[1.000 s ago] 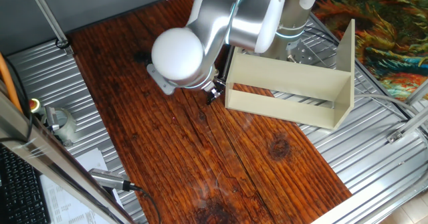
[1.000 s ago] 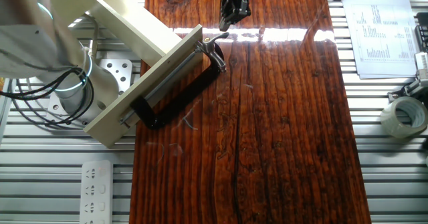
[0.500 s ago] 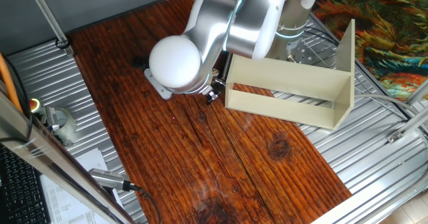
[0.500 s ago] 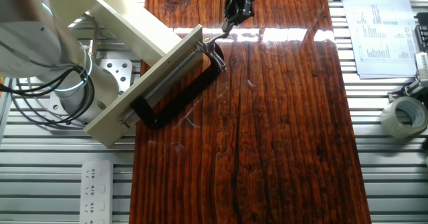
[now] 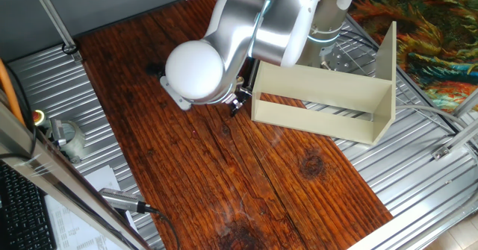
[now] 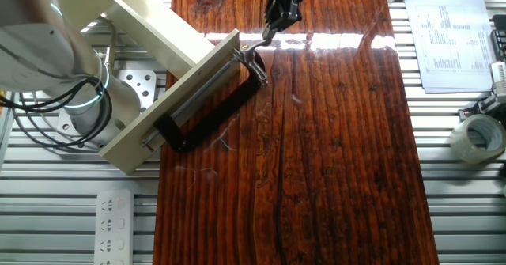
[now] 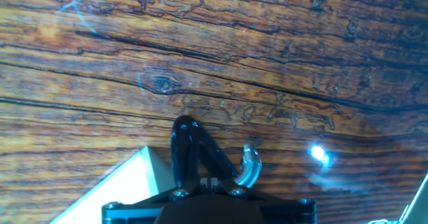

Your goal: Turn off the water tap

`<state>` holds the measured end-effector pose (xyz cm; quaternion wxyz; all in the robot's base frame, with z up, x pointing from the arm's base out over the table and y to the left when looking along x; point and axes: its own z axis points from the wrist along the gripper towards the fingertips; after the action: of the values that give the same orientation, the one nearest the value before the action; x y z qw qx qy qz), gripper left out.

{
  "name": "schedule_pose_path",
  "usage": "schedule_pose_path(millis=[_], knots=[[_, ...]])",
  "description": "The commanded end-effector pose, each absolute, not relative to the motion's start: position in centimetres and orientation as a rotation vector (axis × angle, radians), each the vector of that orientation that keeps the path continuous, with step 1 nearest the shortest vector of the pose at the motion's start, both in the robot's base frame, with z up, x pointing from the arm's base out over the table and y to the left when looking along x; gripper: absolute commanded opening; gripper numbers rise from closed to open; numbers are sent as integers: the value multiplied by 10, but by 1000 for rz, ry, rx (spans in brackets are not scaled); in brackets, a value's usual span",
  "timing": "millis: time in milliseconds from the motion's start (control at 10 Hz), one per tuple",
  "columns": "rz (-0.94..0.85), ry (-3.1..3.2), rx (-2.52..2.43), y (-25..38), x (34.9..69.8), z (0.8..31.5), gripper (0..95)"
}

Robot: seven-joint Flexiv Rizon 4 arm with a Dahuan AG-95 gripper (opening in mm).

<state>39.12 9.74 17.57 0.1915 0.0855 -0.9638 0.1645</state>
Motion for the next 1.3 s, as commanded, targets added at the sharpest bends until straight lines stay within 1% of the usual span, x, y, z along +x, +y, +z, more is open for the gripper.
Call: schedule_pose_path(millis=[100, 1300], knots=[[466, -2708, 237, 97, 392, 175, 0], [469, -2768, 206, 91, 395, 178, 0]])
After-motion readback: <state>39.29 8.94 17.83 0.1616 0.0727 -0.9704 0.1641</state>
